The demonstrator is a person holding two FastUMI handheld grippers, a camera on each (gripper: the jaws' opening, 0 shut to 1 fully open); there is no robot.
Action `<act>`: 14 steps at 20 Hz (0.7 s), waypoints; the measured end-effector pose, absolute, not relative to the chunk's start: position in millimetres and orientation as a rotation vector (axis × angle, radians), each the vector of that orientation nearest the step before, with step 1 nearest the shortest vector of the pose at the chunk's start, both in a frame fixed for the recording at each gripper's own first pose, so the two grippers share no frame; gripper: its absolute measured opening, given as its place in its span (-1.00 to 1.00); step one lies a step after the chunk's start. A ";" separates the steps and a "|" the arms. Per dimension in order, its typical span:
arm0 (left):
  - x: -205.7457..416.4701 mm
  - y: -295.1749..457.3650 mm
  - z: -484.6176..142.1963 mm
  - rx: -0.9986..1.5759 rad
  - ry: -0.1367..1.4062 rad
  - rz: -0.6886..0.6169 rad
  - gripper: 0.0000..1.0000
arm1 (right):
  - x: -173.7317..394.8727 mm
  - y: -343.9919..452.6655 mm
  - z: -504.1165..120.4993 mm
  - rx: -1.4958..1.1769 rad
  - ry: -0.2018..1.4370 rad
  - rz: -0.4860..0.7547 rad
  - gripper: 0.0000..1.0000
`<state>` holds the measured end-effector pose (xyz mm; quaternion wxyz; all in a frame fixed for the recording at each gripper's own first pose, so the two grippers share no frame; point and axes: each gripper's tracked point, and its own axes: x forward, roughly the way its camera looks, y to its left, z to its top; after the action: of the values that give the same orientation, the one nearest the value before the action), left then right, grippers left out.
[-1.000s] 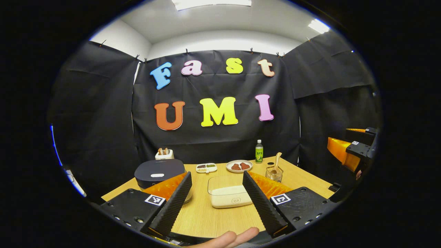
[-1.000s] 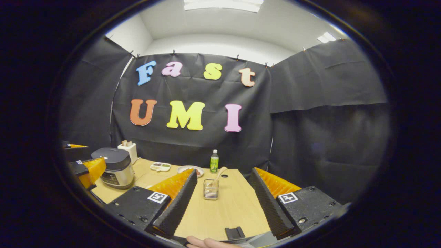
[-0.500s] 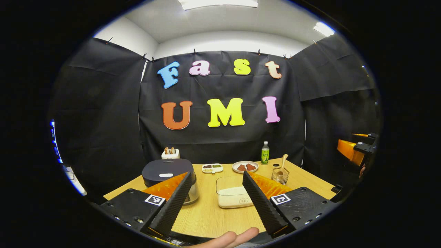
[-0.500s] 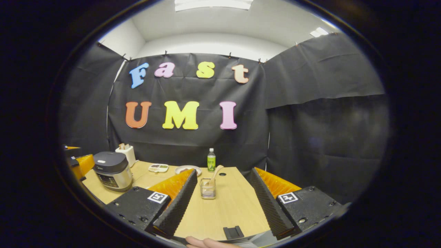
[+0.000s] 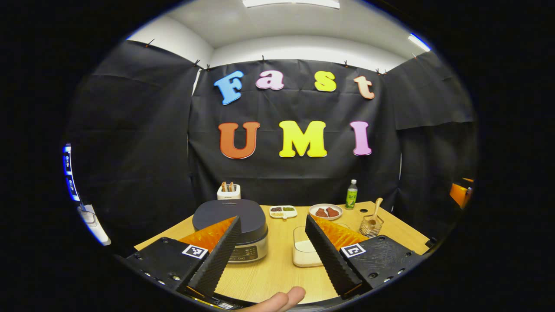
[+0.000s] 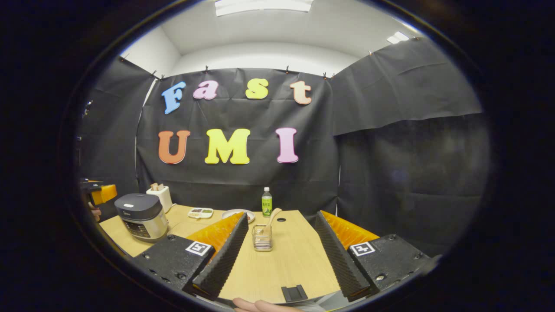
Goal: Close the left gripper, press the button to open the rice cooker; take a wooden spoon from the chopstick holder with the right hand, scoop a spoonful of rice and pour it into the rice cooker, then put the wooden spoon back into the chopstick holder.
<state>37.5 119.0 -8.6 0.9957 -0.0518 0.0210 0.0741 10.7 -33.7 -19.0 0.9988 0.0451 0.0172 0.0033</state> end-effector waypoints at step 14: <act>127.4 205.5 -63.8 -0.164 0.285 0.192 -0.53 | 18.7 -22.9 -29.6 0.105 0.040 0.059 1.00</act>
<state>127.4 205.5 -63.8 0.9819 -0.0815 0.1416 0.0955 18.7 -22.9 -29.6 0.9980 0.0527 0.0200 0.0296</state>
